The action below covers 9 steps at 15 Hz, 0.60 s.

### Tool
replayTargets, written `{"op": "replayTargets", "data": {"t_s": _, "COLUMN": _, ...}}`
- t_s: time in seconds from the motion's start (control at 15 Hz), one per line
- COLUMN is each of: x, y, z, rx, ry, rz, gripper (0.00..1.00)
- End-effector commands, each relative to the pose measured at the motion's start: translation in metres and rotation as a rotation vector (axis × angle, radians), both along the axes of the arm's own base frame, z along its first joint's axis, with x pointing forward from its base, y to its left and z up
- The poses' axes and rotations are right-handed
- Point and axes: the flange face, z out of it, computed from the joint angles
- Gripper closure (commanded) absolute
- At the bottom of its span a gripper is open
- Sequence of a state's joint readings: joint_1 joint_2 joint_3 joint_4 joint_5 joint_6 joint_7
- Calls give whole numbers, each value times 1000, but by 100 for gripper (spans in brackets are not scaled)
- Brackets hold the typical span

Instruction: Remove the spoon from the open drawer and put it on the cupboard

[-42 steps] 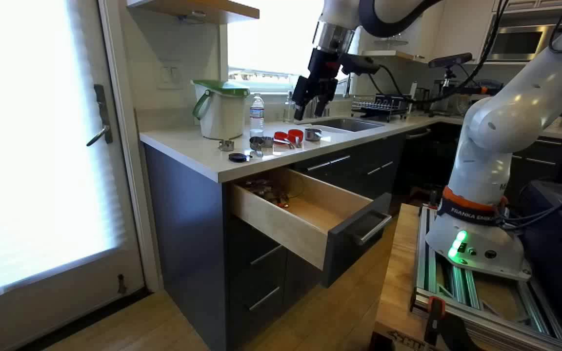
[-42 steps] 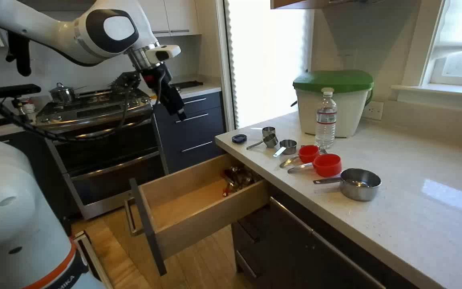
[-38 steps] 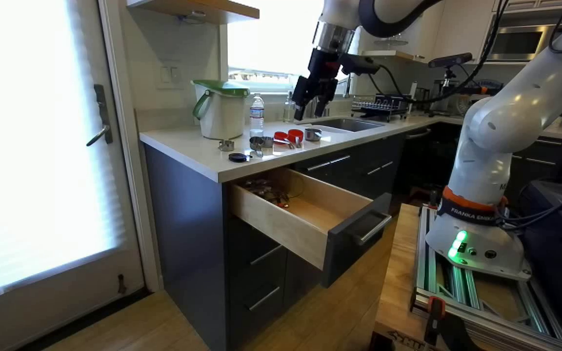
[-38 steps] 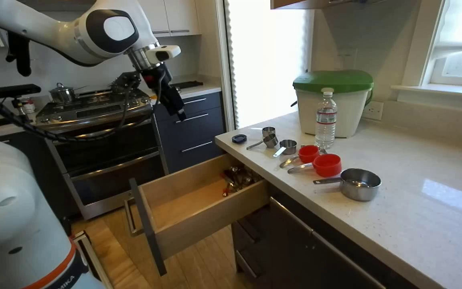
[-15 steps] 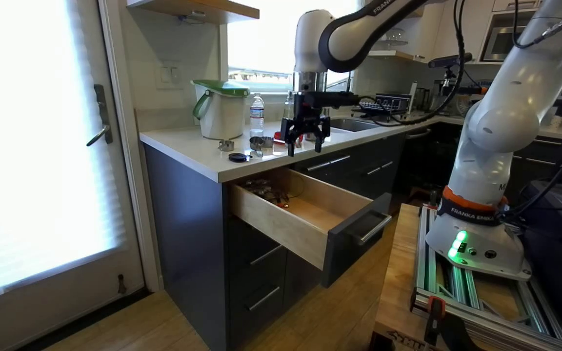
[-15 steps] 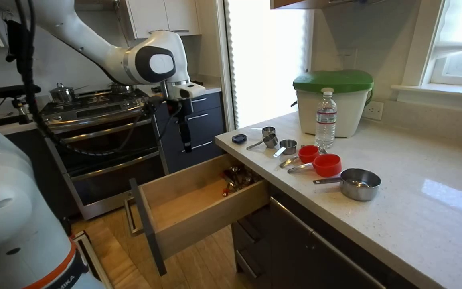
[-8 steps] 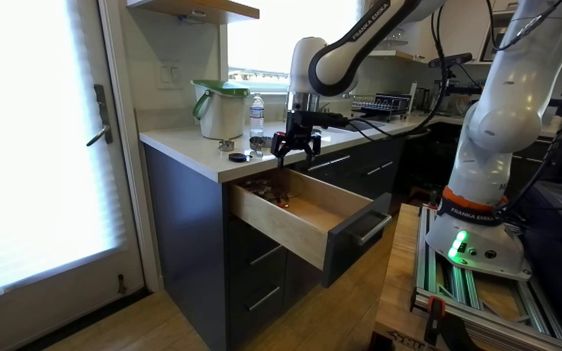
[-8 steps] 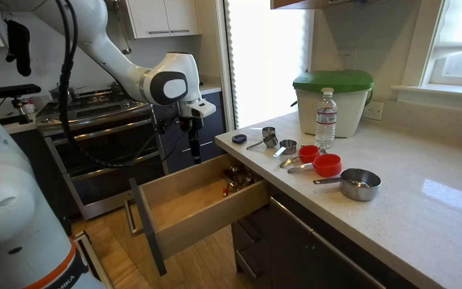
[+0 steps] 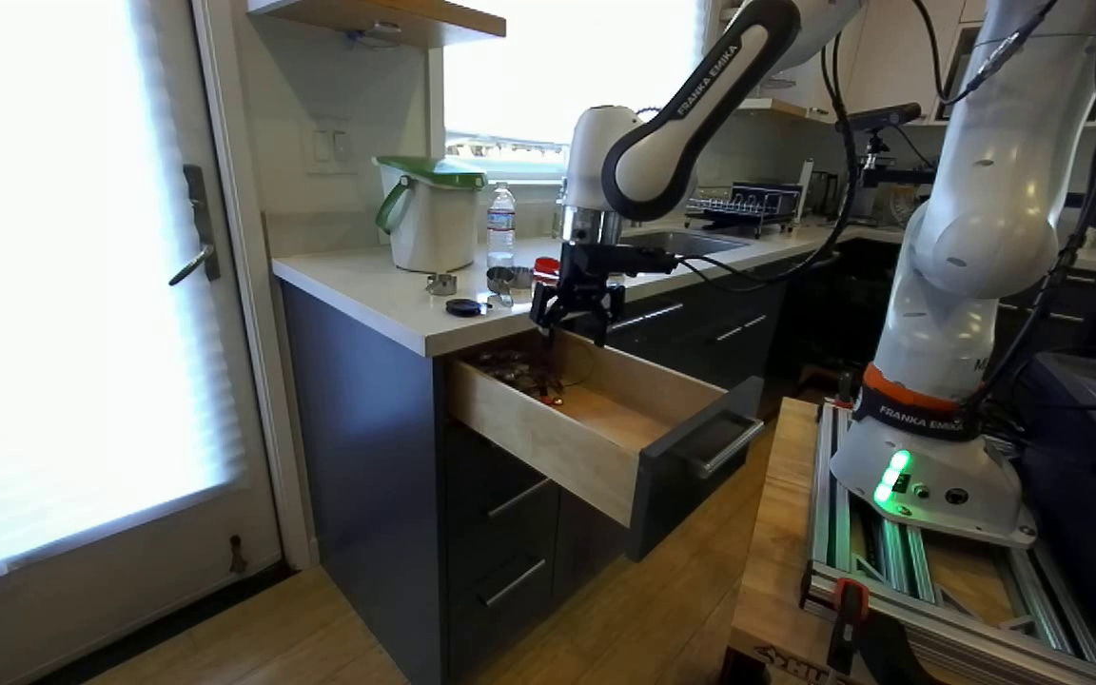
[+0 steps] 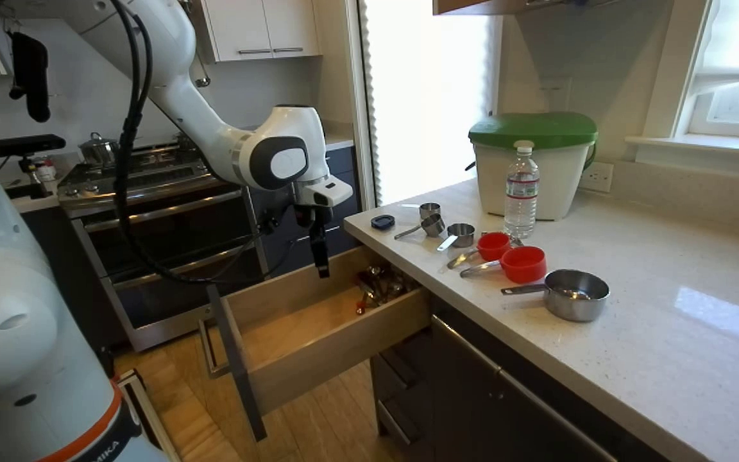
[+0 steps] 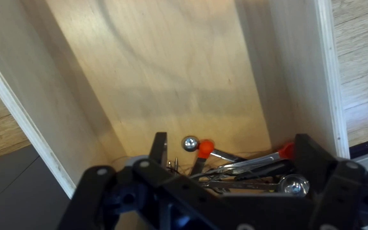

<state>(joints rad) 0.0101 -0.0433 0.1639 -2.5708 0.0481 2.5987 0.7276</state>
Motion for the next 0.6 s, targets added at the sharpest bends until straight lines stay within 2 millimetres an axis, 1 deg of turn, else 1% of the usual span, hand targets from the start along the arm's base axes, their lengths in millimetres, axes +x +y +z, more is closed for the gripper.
{"op": "replayTargets", "data": {"t_s": 0.0, "x": 0, "y": 1, "z": 1, "rx": 1, "ry": -1, "rz": 3, "gripper": 0}}
{"op": "replayTargets", "data": {"t_s": 0.13, "x": 0, "y": 1, "z": 2, "rx": 1, "ry": -2, "rz": 4, "gripper": 0}}
{"op": "replayTargets", "data": {"t_s": 0.27, "x": 11, "y": -2, "z": -12, "rx": 6, "ry": 3, "rz": 2, "gripper": 0}}
{"op": "replayTargets", "data": {"t_s": 0.53, "x": 20, "y": -2, "z": -36, "rx": 14, "ry": 18, "rz": 22, "gripper": 0}}
